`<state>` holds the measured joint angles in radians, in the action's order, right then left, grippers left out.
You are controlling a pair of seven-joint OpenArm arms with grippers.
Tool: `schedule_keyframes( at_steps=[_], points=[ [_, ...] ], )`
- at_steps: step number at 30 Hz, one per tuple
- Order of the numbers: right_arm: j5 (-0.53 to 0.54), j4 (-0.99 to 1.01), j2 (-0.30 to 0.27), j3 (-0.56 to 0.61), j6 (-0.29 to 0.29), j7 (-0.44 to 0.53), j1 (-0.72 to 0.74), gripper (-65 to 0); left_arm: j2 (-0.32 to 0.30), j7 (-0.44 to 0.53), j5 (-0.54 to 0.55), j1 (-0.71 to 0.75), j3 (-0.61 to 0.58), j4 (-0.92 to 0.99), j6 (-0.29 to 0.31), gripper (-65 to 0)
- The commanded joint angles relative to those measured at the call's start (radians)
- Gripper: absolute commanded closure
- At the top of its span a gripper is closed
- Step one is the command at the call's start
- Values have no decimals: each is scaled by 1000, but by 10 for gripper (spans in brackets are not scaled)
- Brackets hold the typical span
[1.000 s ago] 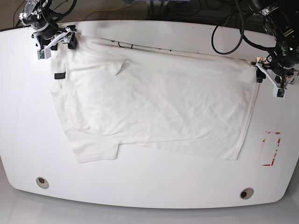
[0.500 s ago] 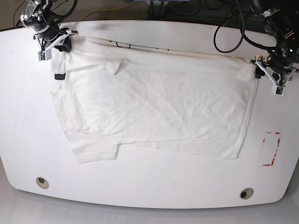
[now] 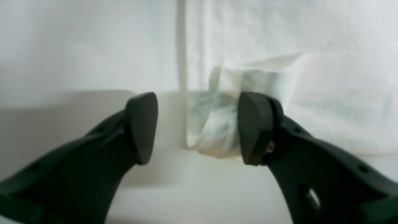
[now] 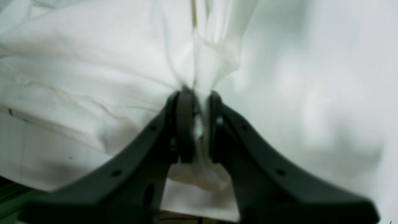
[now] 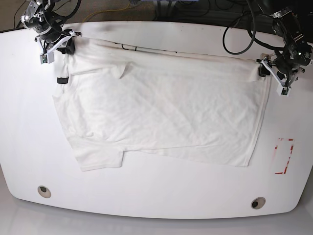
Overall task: Layout the t-shirt on the table in an organized manner, then fold the t-shirt properly
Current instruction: 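Drag the held edge with both grippers away from the hem to straighten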
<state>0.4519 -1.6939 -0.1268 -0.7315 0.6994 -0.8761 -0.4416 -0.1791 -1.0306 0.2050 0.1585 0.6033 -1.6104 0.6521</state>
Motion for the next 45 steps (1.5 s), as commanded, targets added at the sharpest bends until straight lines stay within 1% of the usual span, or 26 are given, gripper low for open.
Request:
schedule_keyframes(
  at_steps=[1, 8, 10, 12, 15, 16, 17, 18, 19, 28, 32, 34, 35, 36, 43, 45],
  points=[
    [-17, -24, -4, 0, -1, -35, -9, -89, -15, 16, 11, -7, -24, 14, 2, -386],
    [-17, -68, -3, 0, -1, -36, -10, -89, -17, 16, 9, -10, -36, 45, 2, -382],
    [-17, -71, -3, 0, -1, -36, -10, -89, -15, 16, 6, -10, -38, 46, 2, -361],
    [-17, -74, -3, 0, -1, -36, -10, -89, -15, 17, 4, -9, -39, 46, 1, -290],
    [-17, -74, -3, 0, -1, -36, -10, -89, -15, 17, 3, -9, -39, 52, 1, -136],
    [-17, -74, -3, 0, -1, -36, -10, -89, -15, 17, 3, -7, -39, 52, -4, -90],
    [-17, -74, -3, 0, -1, -36, -10, -89, -15, 17, 3, -6, -39, 52, -4, -60],
    [-17, -74, -3, 0, -1, -36, -9, -89, -17, 16, 3, -6, -39, 52, -5, -10],
    [-17, -74, -3, 0, -1, -36, -9, -89, -17, 14, 3, -4, -39, 52, -5, 0],
    [-17, -74, -9, 0, -1, -36, -15, -89, -21, 9, 3, 52, -33, 26, -5, 0],
    [-21, -74, -12, 0, -1, -39, -26, -89, -21, 9, 3, 105, -32, -14, -2, 0],
    [-21, -77, -27, 0, -1, -48, -38, -89, -21, 9, 3, 131, -32, -32, -2, 0],
    [-18, -88, -47, 0, -1, -61, -44, -89, -18, 9, 4, 152, -32, -49, -1, 0],
    [-18, -93, -55, 0, -1, -67, -47, -89, -18, 9, 4, 163, -32, -58, -1, 0],
    [-20, -122, -69, -3, -1, -87, -72, -89, -12, 9, 6, 247, -32, -140, -1, 0],
    [-17, -125, -84, -1, -1, -87, -82, -89, -10, 9, 9, 273, -32, -155, -1, 0]
  ],
)
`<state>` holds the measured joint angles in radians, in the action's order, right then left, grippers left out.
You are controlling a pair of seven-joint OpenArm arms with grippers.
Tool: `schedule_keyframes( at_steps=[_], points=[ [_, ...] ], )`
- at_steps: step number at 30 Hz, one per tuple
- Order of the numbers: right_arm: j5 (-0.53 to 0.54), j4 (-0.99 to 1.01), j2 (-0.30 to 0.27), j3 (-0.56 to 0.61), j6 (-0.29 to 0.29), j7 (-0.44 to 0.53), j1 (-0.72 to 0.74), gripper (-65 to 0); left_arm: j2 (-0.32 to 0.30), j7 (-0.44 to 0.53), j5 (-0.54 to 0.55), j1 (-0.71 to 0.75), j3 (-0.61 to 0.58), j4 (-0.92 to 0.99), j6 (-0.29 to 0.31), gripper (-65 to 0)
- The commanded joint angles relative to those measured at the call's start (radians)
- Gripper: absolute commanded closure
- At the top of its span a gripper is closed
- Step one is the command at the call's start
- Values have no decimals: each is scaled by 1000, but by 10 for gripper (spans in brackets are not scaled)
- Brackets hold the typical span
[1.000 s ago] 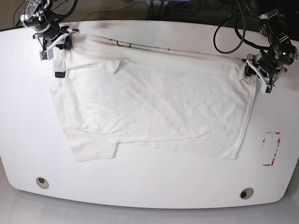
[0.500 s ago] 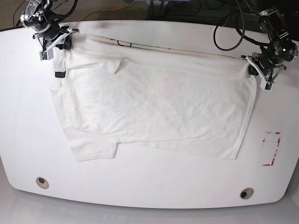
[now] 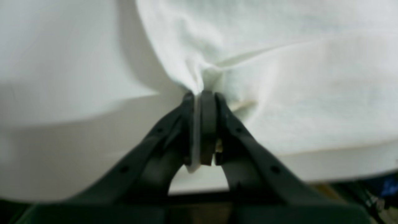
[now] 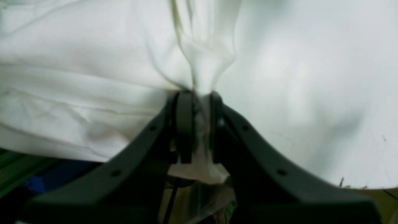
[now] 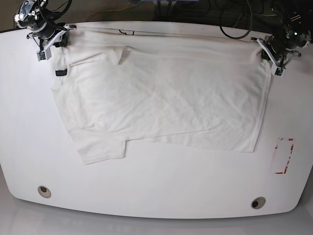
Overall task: Layout the t-shirt on the table in an organized manner, then fold the t-shirt properly
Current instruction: 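Drag the held edge with both grippers away from the hem to straighten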
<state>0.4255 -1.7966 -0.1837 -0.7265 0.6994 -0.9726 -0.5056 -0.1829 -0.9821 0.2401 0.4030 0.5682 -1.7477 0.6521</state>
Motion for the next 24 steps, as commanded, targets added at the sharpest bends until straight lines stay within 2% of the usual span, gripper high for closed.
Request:
schedule_keyframes(
  at_steps=[1, 15, 18, 20, 23, 24],
  points=[
    [9, -24, -30, -6, -1, 10, -20, -89, -2, -39, -26, 37, 3, -24, -1, 0],
    [6, -25, -36, -6, -1, 10, -23, -95, 12, -39, -26, 104, 8, -56, 1, -6],
    [6, -25, -36, -6, -1, 10, -23, -97, 12, -44, -26, 104, 8, -56, 1, -65],
    [6, -25, -36, -6, -1, 10, -23, -120, 12, -54, -26, 104, 9, -57, 1, -121],
    [5, -25, -36, -8, -1, 10, -23, -208, 12, -65, -28, 103, 9, -77, -4, -208],
    [5, -25, -36, -9, -1, 10, -23, -263, 12, -65, -29, 103, 9, -93, -4, -249]
  ],
)
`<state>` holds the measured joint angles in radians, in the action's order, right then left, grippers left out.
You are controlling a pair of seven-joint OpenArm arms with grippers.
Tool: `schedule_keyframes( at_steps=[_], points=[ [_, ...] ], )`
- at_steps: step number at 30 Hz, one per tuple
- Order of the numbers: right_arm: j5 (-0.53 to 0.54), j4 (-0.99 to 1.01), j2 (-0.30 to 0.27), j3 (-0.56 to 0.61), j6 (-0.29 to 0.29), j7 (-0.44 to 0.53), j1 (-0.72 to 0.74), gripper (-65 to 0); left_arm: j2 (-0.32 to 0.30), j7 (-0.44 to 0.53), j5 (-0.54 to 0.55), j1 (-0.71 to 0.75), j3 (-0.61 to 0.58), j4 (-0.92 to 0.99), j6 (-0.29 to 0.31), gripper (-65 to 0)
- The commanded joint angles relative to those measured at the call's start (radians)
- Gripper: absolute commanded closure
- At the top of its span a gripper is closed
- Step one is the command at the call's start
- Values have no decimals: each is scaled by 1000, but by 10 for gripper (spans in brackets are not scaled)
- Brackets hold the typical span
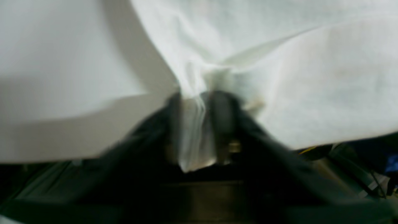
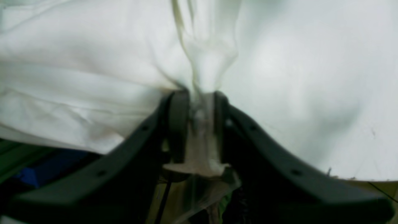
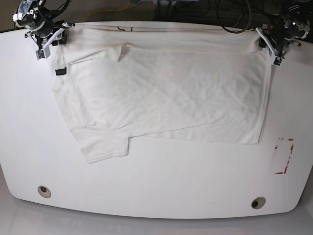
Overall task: Layout the t-shirt on the table in an organized manner, then fold the t-shirt properly
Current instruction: 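Drag the held edge with both grippers away from the hem to straighten, then release the edge and move both grippers to the shirt's hem corners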
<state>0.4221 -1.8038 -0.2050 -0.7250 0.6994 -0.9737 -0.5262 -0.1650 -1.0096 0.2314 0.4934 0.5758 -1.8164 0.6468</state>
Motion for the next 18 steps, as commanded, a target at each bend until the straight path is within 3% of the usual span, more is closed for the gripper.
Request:
schedule_keyframes(
  at_steps=[1, 2, 5, 18],
  points=[
    [8, -18, -15, -12, -1, 11, -2, -284, -6, -38, -20, 12, 2, -30, 1, -262],
    [8, -20, -15, -12, -1, 11, -2, -333, -6, -39, -20, 14, 2, -50, 1, -304],
    [8, -20, -15, -12, -1, 11, -2, -398, -6, -39, -20, 14, 5, -89, 1, -368],
    [8, -67, -17, -23, -1, 11, -1, -403, -14, -130, -16, -37, 39, -164, 6, -382]
  ],
)
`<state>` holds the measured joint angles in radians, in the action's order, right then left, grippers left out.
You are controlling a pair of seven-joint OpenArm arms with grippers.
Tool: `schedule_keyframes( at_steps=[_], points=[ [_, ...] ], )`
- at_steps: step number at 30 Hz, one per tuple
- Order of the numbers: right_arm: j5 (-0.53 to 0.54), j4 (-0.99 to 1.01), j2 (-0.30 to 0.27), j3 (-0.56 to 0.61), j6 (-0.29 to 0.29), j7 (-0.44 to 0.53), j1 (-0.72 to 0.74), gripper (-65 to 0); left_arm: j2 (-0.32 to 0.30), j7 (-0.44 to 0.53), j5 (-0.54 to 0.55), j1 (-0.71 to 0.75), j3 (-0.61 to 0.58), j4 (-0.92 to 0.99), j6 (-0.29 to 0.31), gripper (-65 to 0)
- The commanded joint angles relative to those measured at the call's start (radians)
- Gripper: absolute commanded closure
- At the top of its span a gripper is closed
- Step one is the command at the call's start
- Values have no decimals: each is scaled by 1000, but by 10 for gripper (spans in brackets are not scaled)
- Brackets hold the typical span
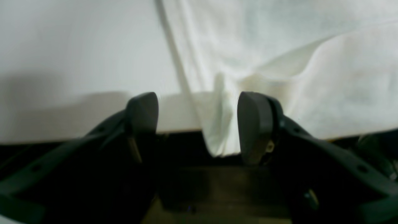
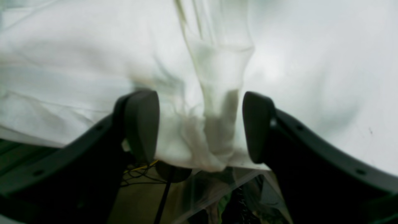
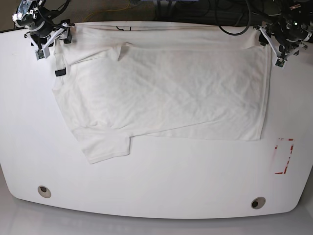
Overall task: Layout the t-shirt on the table in an organized manner, then fold the t-shirt properly
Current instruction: 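Release the edge and move both grippers to the shirt's hem corners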
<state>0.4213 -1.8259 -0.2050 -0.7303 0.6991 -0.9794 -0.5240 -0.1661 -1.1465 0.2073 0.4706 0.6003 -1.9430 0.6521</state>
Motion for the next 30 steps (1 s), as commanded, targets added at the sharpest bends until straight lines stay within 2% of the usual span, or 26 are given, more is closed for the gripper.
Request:
schedule_keyframes(
  at_steps=[1, 10, 14, 17, 25, 30],
  points=[
    [9, -62, -12, -24, -1, 17, -3, -404, -13, 0, 8, -20, 25, -43, 1, -382],
    [9, -145, -17, -35, -1, 17, 15, -406, -16, -33, 8, -114, 45, -49, 2, -382],
    [8, -146, -20, -35, -1, 17, 69, -403, -45, -33, 8, -166, 45, -49, 2, -382],
    [8, -145, -50, -33, -1, 17, 104, -403, -51, -33, 8, -221, 43, -48, 2, -382],
    [3, -57, -86, -12, -1, -3, 282, -403, -49, -31, 2, -402, 33, -37, -2, -382],
    [-77, 32, -113, 54, -1, -26, 425, -401, -53, -30, -1, -519, -15, 11, -7, -382]
  ],
)
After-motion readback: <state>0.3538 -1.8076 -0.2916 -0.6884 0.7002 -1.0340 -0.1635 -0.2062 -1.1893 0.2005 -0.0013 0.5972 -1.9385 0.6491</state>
